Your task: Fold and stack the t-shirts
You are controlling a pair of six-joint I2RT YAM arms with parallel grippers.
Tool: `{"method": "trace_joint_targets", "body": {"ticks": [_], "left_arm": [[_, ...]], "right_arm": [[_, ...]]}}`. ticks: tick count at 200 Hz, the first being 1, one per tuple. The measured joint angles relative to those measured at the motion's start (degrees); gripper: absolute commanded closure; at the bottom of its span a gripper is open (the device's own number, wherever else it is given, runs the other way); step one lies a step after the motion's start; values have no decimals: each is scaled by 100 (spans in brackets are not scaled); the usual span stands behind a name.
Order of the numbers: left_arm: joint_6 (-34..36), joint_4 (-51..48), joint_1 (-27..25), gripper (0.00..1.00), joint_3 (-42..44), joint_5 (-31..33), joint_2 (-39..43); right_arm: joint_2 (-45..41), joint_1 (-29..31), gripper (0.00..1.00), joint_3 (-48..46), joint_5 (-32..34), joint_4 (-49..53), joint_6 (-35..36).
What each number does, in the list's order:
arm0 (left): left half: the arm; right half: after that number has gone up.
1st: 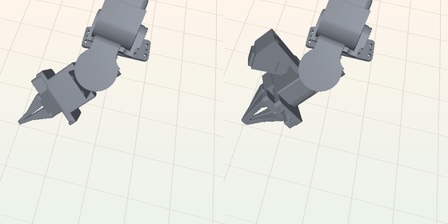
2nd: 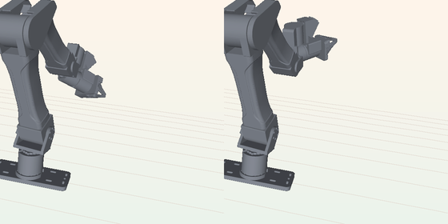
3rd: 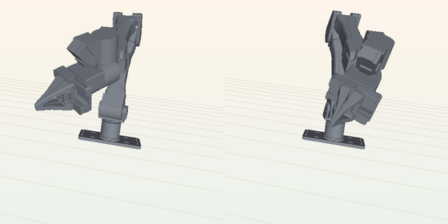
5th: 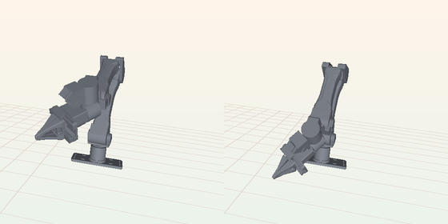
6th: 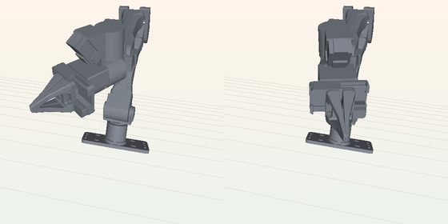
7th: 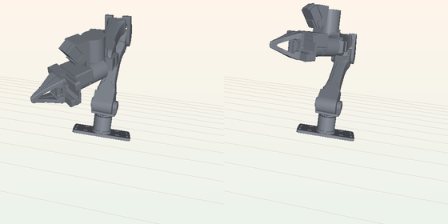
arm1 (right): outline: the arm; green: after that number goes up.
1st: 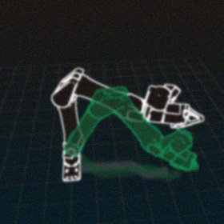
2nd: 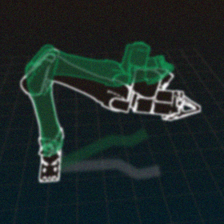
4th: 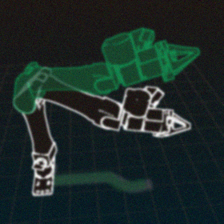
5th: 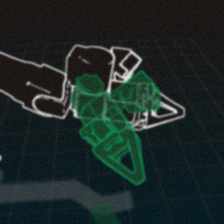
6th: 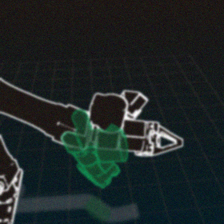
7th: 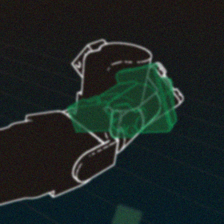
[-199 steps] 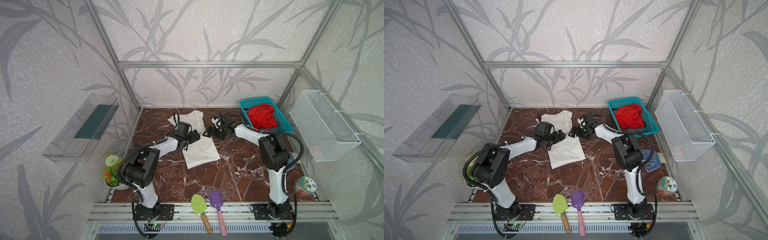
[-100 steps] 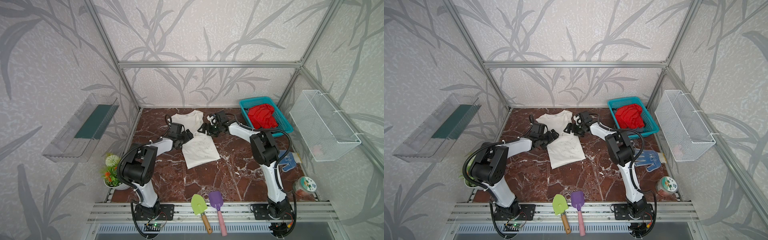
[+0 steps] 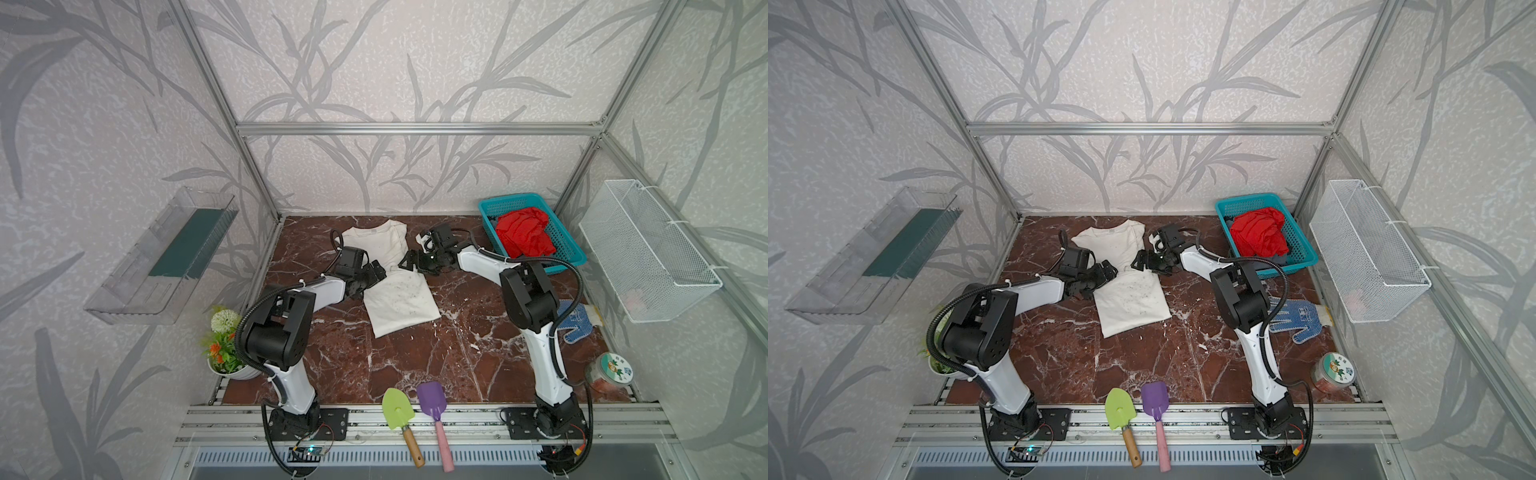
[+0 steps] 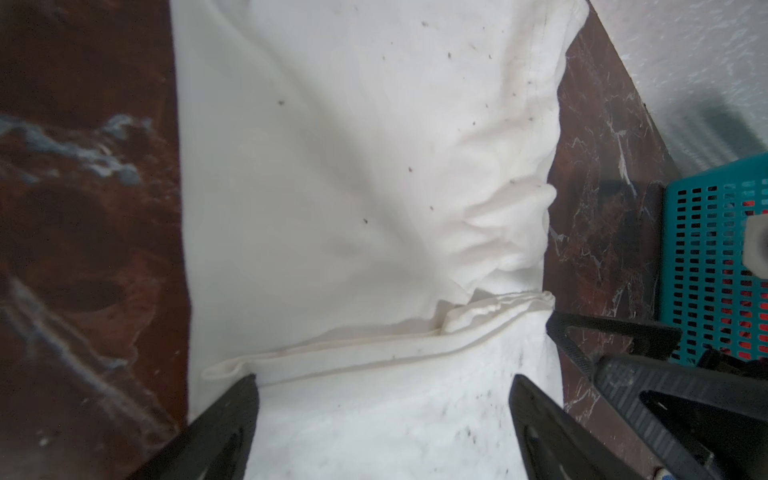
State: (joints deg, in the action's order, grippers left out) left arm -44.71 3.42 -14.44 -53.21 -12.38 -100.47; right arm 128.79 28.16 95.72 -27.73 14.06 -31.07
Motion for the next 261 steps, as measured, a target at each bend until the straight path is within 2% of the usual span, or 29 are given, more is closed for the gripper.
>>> {"method": "trace_joint_targets", "body": {"ticks": [44, 78, 117, 155, 221, 261], "left_arm": [[476, -686, -275, 5, 264, -181, 920], [529, -728, -1045, 5, 621, -603, 1683], [350, -494, -1893, 5, 1248, -673, 1978], [37, -190, -1921, 5, 1650, -699, 2186], [-105, 675, -1884, 5, 1676, -1023, 1585], [-120, 885, -1888, 5, 2103, -1010, 1558]], "right_arm": [[-1248, -44, 10, -1287, 111, 48, 81], [-2127, 105, 10, -2439, -92, -315, -142], [-2199, 431, 11, -3366, -350, -861, -608], [-2245, 483, 11, -3768, -474, -1429, -925], [-2341, 387, 11, -3816, -245, -1318, -957], [-2341, 385, 11, -3816, -227, -1305, -960]]}}
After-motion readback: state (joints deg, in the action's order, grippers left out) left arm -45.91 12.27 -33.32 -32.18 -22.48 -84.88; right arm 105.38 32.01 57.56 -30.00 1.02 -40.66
